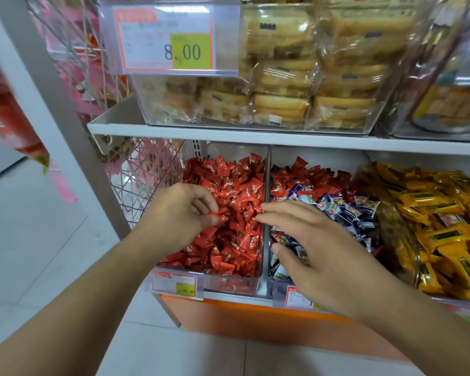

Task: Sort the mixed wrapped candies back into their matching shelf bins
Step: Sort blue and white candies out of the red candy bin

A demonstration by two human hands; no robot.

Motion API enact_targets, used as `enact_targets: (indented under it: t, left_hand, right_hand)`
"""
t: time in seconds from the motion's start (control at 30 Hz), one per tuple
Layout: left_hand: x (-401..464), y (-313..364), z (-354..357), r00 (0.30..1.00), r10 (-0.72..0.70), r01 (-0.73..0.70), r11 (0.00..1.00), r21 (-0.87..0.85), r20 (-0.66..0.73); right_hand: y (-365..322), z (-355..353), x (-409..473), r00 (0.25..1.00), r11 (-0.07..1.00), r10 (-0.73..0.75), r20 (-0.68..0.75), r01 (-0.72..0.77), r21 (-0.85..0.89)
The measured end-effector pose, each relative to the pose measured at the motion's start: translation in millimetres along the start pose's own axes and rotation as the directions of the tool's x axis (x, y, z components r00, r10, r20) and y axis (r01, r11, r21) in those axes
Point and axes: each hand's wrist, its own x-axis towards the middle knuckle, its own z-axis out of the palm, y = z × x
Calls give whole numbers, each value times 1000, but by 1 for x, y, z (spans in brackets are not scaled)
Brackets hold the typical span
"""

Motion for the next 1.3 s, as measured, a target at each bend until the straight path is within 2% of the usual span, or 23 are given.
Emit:
enact_targets:
  t: [0.2,0.33,0.6,0.73,0.87,1.07,1.23,1.3]
  left_hand:
    - [-2,-1,-4,1000,0,-1,998,-70,-25]
    - [-5,-3,-12,999,8,-8,1000,13,45]
    - [-12,-3,-16,998,60,-58,990,131,-7]
    - [-10,-6,-11,981,171,-191,932,308,91]
    - [-8,-11,-2,965,118,-200,907,370,234]
    - [-2,-9,22,968,202,-245,884,399,148]
    - [1,-4,14,993,115,-103,967,233,-36]
    - [0,-3,6,988,103,-87,987,138,-112]
  right_hand:
    - [2,0,0,1000,1000,-5,3,5,-3]
    - [4,0,1,1000,1000,-9,-3,9,5]
    - [4,1,2,1000,1000,-8,-8,8,3]
    - [3,0,1,1000,1000,-2,-1,2,-6]
    - [3,1,2,1000,1000,2,-2,-2,-2]
    - [3,0,1,1000,1000,6,1,-6,5]
    - [3,-1,1,1000,1000,6,6,-6,1]
    - [3,-2,1,1000,1000,4,8,-4,0]
